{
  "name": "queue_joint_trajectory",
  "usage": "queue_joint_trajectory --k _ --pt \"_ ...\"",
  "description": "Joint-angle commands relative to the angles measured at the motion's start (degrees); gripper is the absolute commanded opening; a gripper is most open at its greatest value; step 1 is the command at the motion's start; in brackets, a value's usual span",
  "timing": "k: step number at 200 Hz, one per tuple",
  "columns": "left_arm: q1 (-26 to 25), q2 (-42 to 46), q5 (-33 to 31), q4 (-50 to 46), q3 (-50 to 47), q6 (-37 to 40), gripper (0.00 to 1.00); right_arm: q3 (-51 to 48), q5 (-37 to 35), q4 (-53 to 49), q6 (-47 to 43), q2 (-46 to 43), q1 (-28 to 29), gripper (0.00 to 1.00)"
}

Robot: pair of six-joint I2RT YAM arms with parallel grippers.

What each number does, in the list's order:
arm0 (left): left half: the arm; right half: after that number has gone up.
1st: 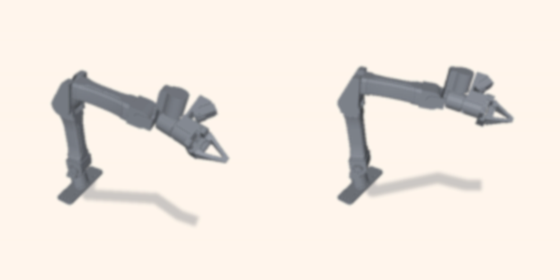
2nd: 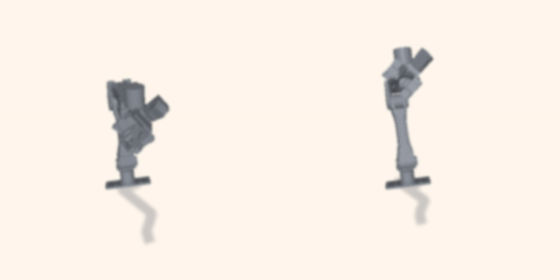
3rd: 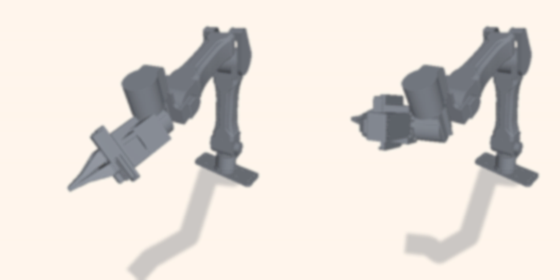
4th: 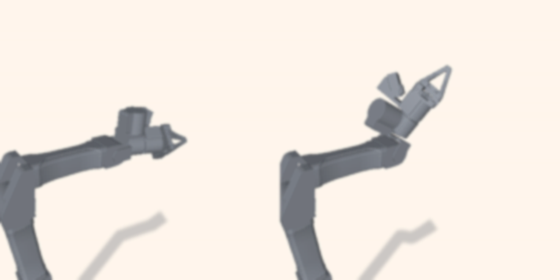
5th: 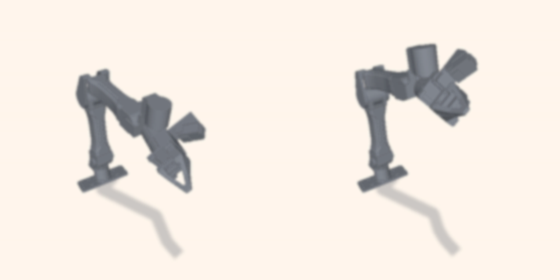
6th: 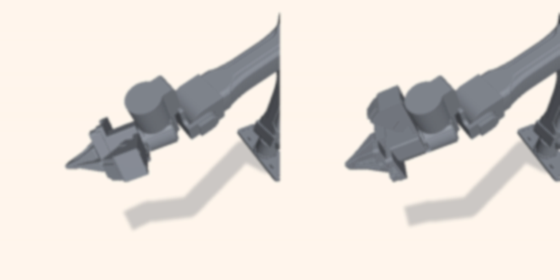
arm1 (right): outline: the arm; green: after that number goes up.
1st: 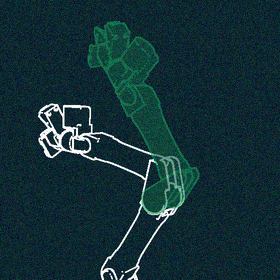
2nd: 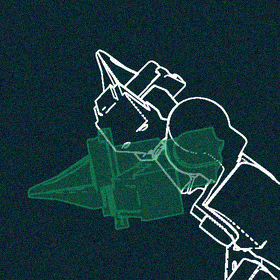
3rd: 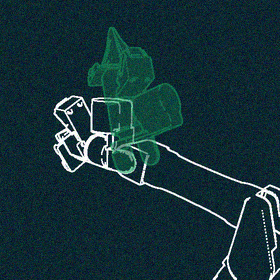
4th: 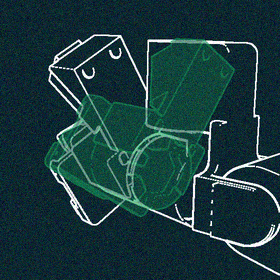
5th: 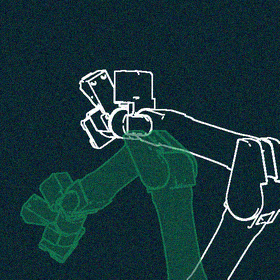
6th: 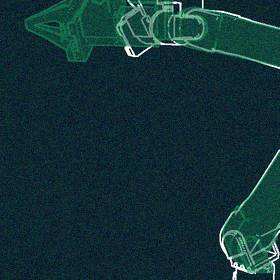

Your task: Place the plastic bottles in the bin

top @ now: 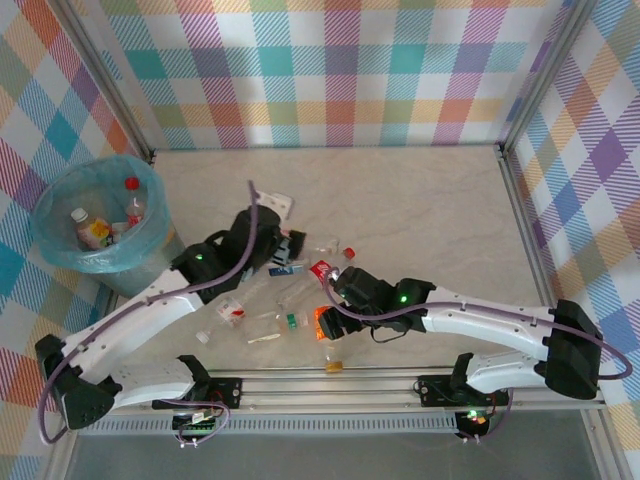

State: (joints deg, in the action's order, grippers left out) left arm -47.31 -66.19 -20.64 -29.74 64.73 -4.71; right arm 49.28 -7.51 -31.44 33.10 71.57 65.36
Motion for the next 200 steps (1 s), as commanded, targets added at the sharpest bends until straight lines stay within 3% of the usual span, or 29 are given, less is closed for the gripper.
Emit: queue_joint_trajectory --k 1,36,146,200 --pt "-1.9 -1.0 9.3 7.0 -3.0 -3.0 0.71 -2.6 0.2 1.4 6.4 -0.2 1.1 0.83" --pt "-2.2 -2.4 14.0 9.8 -7.9 -10.6 0.72 -5.5 2.1 5.9 9.7 2.6 2.2 0.83" --pt "-2.2 -0.5 3.3 0.7 -10.2 -17.1 0.76 -2.6 6.1 10.0 8.0 15.9 2.3 0.78" --pt "-2.2 -0.6 2.1 -0.8 -9.5 -16.9 0.76 -2.9 5.8 9.7 7.8 15.7 2.3 0.63"
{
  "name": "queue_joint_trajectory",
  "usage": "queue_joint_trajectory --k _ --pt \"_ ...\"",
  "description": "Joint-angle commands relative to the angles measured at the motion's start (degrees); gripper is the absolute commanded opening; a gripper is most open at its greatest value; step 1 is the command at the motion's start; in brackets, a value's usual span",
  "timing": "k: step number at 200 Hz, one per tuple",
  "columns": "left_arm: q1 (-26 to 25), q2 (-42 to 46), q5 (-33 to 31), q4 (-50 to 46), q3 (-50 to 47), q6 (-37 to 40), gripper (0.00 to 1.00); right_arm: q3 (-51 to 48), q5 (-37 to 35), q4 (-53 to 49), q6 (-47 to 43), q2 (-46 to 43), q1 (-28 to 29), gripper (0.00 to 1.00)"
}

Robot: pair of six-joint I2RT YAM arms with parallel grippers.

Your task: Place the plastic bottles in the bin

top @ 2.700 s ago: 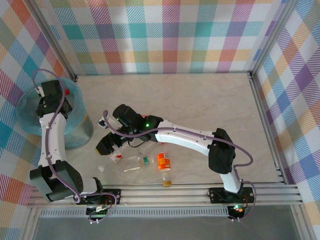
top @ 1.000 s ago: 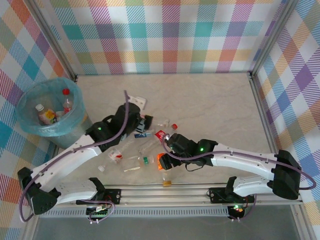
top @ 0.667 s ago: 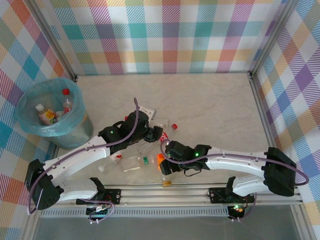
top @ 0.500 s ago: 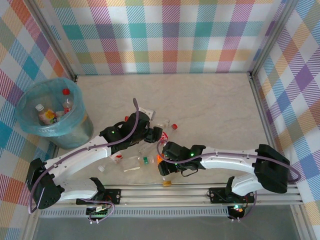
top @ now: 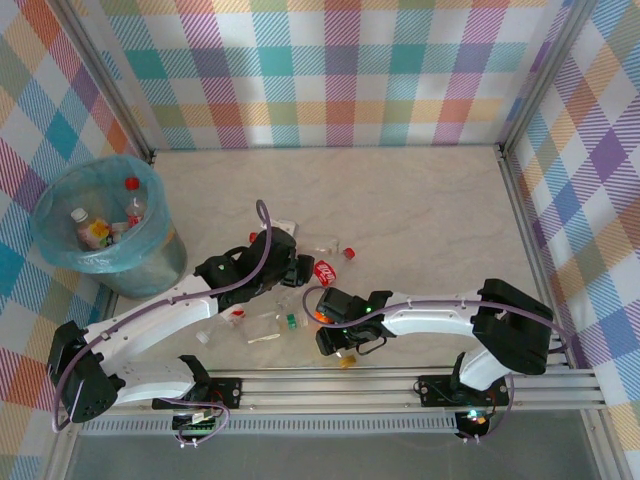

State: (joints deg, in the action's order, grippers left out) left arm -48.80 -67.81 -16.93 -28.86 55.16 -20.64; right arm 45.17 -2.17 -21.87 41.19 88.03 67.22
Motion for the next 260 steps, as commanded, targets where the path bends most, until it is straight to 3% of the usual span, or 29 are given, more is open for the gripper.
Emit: queue_joint_trajectory --k 1,52,69,92,132,189,214,260 --pt "-0.8 1.1 -1.6 -1.6 0.2 -1.0 0.76 1.2 0.4 0.1 -0.2 -0.8 0.5 0.63" --pt "-0.7 1.3 1.8 -3.5 3.2 -0.7 0.78 0.9 -3.4 -1.8 -2.7 -7.1 0.4 0.59" --pt "-0.8 1.7 4.7 -4.0 4.8 -1.2 0.86 1.0 -6.0 -2.4 -4.5 -11.0 0.4 0.58" --pt "-0.6 2.7 11.1 -3.0 6.7 -1.5 0.96 1.4 -8.8 -1.7 -8.9 -17.5 0.1 0.57" --pt "-0.2 4.6 26.0 2.3 8.6 -2.8 1.0 2.6 -10.2 1.3 -18.1 -27.9 -1.7 0.57" --pt "-0.1 5.6 39.8 10.7 7.9 -7.2 1.0 5.2 -8.1 4.0 -25.5 -35.1 -2.5 0.58" --pt "-0.1 4.6 44.3 15.5 7.0 -9.8 0.93 4.9 -7.4 5.3 -26.6 -36.5 -2.5 0.58" --pt "-0.1 4.6 45.7 18.1 6.6 -11.6 0.77 4.3 -3.8 6.5 -27.9 -37.6 -2.5 0.61"
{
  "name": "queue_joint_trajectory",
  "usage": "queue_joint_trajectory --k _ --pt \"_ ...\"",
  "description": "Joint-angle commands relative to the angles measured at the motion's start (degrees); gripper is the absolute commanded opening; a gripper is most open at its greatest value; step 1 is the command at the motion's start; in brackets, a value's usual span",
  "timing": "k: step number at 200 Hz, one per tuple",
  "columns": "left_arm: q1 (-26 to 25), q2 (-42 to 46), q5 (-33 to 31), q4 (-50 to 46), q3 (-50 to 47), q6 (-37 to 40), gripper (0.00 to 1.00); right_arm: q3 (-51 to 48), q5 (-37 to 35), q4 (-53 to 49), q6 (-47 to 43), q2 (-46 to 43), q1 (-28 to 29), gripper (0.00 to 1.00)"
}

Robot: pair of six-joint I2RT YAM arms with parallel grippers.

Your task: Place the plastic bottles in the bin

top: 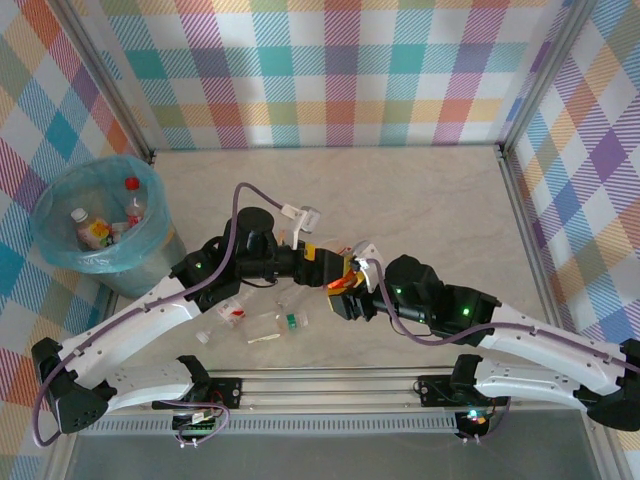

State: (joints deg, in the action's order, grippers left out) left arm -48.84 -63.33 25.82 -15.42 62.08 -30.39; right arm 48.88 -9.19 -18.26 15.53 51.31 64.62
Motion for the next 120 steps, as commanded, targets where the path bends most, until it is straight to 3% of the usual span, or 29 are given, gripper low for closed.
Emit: queue_joint_trajectory --k 1,42,68,96,120 --pt "-0.1 0.1 2.9 4.6 -0.3 -1.9 0.77 0.6 3.1 2.9 -2.3 -1.0 0.1 0.61" --pt "0.0 1.7 1.8 3.6 -0.4 -1.4 0.64 0.5 3.2 2.6 -2.6 -1.3 0.1 0.61" --pt "-0.1 2.7 -1.4 2.8 -1.1 -1.8 0.45 0.8 3.4 2.7 -3.2 -1.1 0.1 0.63" --pt "-0.1 4.1 -4.5 2.2 -1.5 -2.0 0.43 1.6 2.6 2.6 -3.7 -0.5 0.1 0.7" --pt "0.0 5.7 -12.2 0.0 -1.6 -2.7 0.4 2.6 -0.9 2.3 -4.0 0.4 0.1 0.77"
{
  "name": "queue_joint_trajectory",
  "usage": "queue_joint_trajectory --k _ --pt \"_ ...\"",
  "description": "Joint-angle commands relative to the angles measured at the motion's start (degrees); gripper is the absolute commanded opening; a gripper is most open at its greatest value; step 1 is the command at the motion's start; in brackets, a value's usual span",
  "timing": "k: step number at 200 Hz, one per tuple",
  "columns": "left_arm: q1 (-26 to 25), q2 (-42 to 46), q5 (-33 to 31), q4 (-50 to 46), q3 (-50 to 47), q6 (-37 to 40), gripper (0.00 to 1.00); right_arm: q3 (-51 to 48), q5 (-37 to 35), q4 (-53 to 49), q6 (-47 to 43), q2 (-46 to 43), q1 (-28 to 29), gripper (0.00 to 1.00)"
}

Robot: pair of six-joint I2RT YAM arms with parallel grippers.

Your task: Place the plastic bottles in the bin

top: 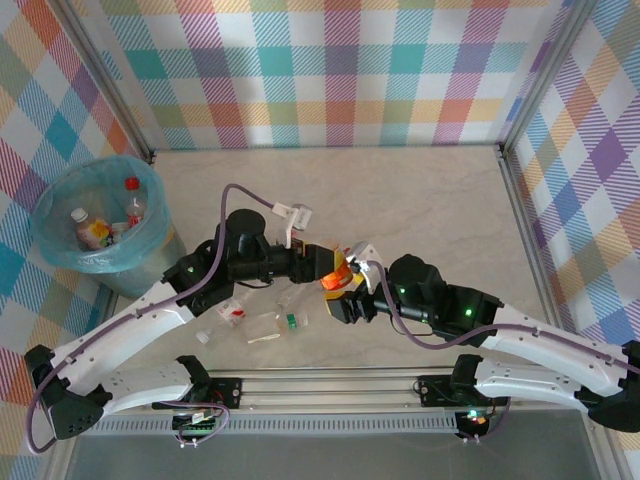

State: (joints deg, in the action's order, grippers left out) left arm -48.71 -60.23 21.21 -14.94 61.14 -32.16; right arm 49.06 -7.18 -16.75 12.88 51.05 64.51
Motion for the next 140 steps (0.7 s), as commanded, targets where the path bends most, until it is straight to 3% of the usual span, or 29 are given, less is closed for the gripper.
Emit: queue_joint_trajectory --k 1,53,109,140 --pt "-0.2 2.6 -8.1 -0.5 -0.7 -0.9 0.4 2.4 -3.0 0.8 -1.4 0.6 0.2 0.77" --pt "3.6 8.5 -30.2 -12.6 4.7 3.7 0.36 5.0 -6.0 8.9 -5.0 4.5 0.2 0.84" --pt "18.8 8.3 -30.9 -18.8 13.0 7.2 0.34 24.3 4.6 9.2 -9.7 22.8 0.2 0.83" --pt "25.9 3.6 -33.1 -25.3 24.2 14.9 0.34 39.0 11.8 4.3 -8.6 34.9 0.2 0.82"
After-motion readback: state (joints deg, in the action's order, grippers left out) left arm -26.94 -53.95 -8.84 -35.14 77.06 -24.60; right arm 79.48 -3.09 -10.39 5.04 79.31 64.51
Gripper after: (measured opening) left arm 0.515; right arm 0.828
